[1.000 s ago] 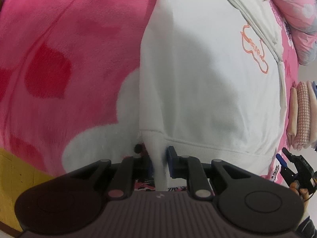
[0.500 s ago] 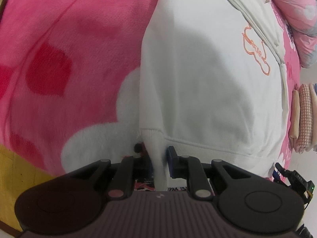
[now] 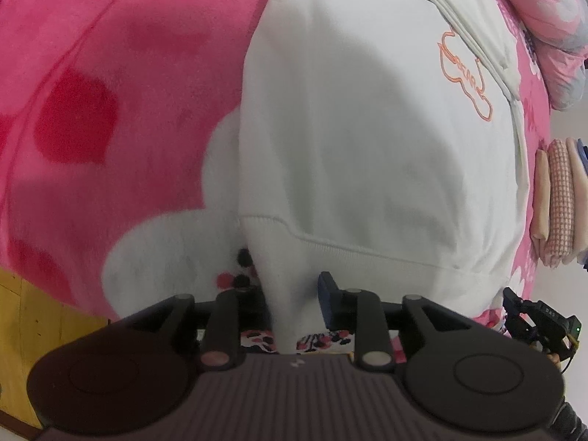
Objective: Fold clothes
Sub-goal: 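Lift the ribbed hem with both grippers and carry it over the sweatshirt, then fold the hem over toward the collar with both grippers and lower it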
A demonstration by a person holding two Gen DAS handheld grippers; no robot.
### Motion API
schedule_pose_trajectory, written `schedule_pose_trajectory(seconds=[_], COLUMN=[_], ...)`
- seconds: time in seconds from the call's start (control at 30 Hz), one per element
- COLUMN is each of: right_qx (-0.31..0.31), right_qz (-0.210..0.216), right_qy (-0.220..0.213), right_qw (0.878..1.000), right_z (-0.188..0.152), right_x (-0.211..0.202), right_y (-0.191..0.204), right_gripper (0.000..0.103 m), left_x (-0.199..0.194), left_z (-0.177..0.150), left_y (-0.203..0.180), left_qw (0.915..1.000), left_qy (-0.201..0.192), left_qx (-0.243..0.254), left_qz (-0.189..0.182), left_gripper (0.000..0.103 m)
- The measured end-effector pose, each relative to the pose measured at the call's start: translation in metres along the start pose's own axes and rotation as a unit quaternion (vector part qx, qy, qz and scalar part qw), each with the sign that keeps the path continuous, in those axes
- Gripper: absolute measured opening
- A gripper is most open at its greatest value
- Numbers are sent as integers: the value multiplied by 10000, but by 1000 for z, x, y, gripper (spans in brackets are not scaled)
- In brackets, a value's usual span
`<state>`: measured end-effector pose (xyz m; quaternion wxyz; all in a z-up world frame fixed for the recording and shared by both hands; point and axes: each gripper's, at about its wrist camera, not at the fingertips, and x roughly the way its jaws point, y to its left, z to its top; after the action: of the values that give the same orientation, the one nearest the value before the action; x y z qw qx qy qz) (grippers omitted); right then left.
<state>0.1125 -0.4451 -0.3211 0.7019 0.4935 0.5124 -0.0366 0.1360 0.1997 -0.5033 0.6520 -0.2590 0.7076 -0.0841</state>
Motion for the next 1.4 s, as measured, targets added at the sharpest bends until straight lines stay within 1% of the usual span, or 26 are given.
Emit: schedule_pose_trajectory(seconds=[0.07,0.13,0.2,0.3,0.43,0.5,0.53,0.57,0.6,0.67,0.9,1.17,1.4], right_qx=[7,33,29,-84,-223,-293,-327,-362,-397,-466,-618,-809,-966], right_qz=[-86,-80,-22,39,151,209,238,266,295,352,530,845,1072], right_qy=[-60,-94,-28,228,277,290,296,302,308,321,248,126,110], right_qw=[9999,9999,10000,9997,9993,9989,9987,9985,9983,9978,9964,9931,9895], right_z=[3,8,11,11,4,1,-1,-3,-5,-8,-5,16,42], right_x=[-2,-2,1,13,11,9,8,7,7,5,-15,-20,-13], right_y=[-1,-5,-7,-7,-5,-4,-4,-3,-3,-2,20,56,87], right_gripper=[17,21,21,21,21,17,9,7,7,6,6,5,5], left_x=[1,1,-5,-7,-10,-11,-14,-19,-22,-24,-41,-75,-102], left_z=[-2,-3,-8,-10,-14,-15,-17,-21,-23,-25,-29,-29,-25], left_y=[1,1,5,7,9,9,10,13,14,12,1,-14,-22], left_qw=[10000,10000,9999,9999,9998,9997,9997,9996,9996,9994,9984,9947,9871], left_qy=[-33,-75,-107,-147,-203,-231,-252,-266,-276,-325,-517,-934,-1502], left_qx=[-20,-28,-18,-5,-1,20,28,54,74,99,186,194,64], left_qz=[-12,-28,-31,-36,-55,-42,-12,23,23,3,-130,-378,-556], left_gripper=[26,26,26,24,23,22,20,16,11,8,6,6,6])
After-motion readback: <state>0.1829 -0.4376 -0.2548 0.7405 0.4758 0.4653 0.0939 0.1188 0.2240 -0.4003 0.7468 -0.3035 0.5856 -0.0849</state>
